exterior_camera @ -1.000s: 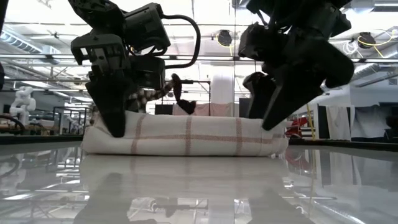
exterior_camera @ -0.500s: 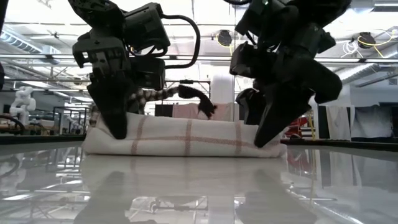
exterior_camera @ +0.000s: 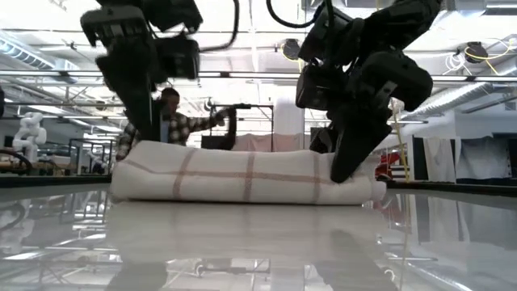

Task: Roll towel
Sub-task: Roll the white checkered towel

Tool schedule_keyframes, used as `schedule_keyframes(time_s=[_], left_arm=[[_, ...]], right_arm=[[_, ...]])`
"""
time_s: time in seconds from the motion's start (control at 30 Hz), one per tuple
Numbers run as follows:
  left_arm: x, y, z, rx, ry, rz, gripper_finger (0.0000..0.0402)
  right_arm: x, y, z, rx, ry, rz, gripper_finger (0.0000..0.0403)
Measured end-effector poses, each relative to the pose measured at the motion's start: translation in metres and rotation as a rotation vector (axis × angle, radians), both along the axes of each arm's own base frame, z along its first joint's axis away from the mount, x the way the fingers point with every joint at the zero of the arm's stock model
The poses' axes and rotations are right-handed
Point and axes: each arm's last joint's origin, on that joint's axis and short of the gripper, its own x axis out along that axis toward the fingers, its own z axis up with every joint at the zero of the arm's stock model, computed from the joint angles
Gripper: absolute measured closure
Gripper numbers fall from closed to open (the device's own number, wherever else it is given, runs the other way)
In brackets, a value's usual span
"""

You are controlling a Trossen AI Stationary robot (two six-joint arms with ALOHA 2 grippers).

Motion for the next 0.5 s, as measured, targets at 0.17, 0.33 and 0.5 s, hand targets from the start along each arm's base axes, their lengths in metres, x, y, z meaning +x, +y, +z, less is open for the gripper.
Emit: schedule_keyframes(time_s=[0.17,0.33,0.5], left_arm=[[-0.014,-0.007,0.027,0.049,-0.098,0.04,0.0152],[-0.012,-0.029,0.03,0.185,-0.178,0.053,0.0152],[-0.004,-0.049,0.018,0.224,-0.203,0.038,0.0152]], right_arm=[[0.002,-0.003,0.005,0.062,0.045,0.0,0.0349],[0.008,-0.011,0.013,0.163,0.029,-0.006,0.0346],[0.008,-0.026,0.014,0.249,0.05,-0.04,0.036]])
